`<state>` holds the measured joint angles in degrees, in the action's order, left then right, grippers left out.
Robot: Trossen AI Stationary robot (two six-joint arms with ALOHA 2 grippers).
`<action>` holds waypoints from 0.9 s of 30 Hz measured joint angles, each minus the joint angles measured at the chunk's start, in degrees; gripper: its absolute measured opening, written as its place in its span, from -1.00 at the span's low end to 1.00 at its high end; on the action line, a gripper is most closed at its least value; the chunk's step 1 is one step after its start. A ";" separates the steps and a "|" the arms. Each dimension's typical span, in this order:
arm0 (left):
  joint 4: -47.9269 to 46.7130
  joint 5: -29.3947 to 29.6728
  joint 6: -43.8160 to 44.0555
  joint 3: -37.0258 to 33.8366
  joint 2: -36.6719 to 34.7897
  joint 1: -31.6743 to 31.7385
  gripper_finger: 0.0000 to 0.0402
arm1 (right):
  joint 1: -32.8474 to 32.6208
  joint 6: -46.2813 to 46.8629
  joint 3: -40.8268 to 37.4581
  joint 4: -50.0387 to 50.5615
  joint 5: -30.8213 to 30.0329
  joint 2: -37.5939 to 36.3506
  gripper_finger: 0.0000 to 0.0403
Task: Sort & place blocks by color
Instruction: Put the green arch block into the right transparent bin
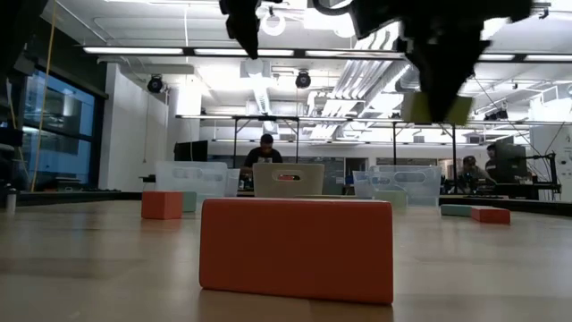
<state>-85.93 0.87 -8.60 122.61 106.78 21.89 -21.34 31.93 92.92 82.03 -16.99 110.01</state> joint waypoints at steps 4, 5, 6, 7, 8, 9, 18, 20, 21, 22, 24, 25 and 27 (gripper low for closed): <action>0.02 0.02 -0.13 0.00 0.00 0.79 -0.08 | 5.29 -3.81 0.00 0.69 -3.64 -4.06 -0.86; 0.04 0.02 -0.15 0.00 0.00 1.00 -0.08 | 6.92 -4.85 0.00 0.65 -4.41 -5.08 -0.86; 0.08 0.02 -0.14 0.00 0.00 1.14 -0.08 | 8.46 -5.78 0.02 0.64 -5.14 -6.09 -0.86; 0.12 0.02 -0.14 0.00 0.00 1.36 -0.08 | 10.16 -7.05 0.00 0.58 -5.91 -7.09 -0.86; 0.16 0.02 -0.13 0.00 0.00 1.55 -0.08 | 11.92 -8.38 0.00 0.54 -6.62 -8.14 -0.86; 0.17 0.02 -0.14 0.00 0.00 1.79 -0.08 | 13.68 -9.80 0.00 0.52 -7.17 -9.16 -0.86; 0.20 0.00 0.00 0.00 0.00 3.46 -0.08 | 31.41 -23.52 0.00 -5.30 -4.02 -15.75 -0.86; 0.20 0.00 0.01 0.00 0.00 3.68 -0.08 | 35.82 -26.11 0.00 -7.19 -0.15 -16.34 -0.86; 0.20 0.00 0.03 0.00 0.00 3.68 -0.08 | 38.00 -27.21 0.00 -7.79 1.53 -16.41 -0.86; 0.20 0.00 0.06 0.00 0.00 3.67 -0.08 | 40.08 -28.26 0.00 -8.34 2.86 -16.45 -0.86; 0.20 0.00 0.42 0.00 0.00 3.65 -0.08 | 44.17 -30.71 0.00 -9.46 4.80 -16.36 -0.86; 0.20 0.00 0.44 0.00 0.00 3.65 -0.08 | 46.07 -31.93 0.00 -10.11 5.84 -16.26 -0.86; 0.20 -0.02 0.44 0.00 0.00 3.65 -0.08 | 49.89 -34.08 0.00 -11.91 8.57 -16.01 -0.86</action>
<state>-85.73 0.85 -8.16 122.61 106.78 25.54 28.55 -2.15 92.92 70.12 -8.42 94.00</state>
